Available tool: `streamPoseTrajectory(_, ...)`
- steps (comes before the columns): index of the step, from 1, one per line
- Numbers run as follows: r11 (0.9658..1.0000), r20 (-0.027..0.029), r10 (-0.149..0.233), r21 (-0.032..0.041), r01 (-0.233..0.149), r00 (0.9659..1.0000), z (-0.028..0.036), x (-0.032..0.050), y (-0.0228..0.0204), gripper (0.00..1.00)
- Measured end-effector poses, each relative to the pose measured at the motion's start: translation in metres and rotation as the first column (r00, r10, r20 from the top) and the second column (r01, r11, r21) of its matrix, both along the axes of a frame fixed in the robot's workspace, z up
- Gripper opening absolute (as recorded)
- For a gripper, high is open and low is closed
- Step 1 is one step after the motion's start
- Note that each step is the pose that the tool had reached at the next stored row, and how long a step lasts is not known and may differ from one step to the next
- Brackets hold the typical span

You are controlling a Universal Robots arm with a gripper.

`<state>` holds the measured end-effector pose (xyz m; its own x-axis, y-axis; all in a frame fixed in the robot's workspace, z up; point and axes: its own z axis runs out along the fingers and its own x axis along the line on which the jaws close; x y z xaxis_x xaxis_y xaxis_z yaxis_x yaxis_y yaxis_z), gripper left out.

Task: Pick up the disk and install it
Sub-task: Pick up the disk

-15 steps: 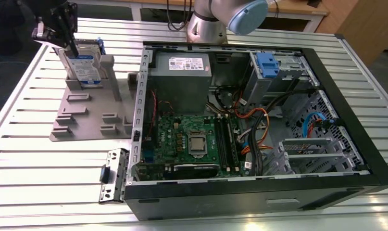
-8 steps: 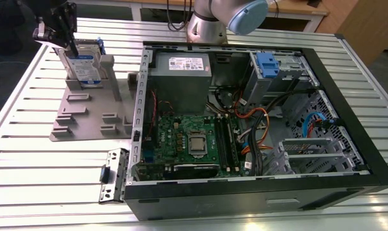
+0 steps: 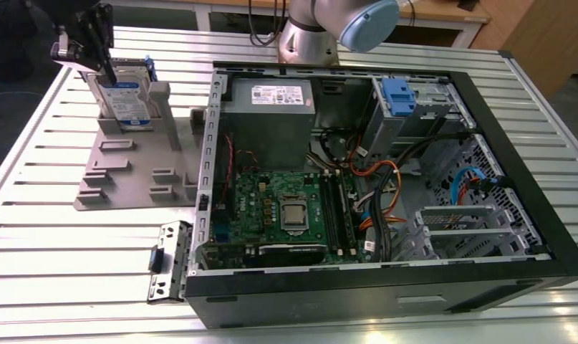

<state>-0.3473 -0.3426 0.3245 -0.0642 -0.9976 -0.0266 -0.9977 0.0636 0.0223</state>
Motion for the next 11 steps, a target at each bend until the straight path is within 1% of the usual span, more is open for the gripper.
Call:
streamPoseTrajectory(6,0.9996,0.0000,0.028,0.0000,-0.028,0.9996,0.0000,0.0000,0.0000,0.10)
streamPoseTrajectory(11,0.9984,0.0000,0.057,0.0000,-0.057,0.9984,0.0000,0.0000,0.0000,0.10)
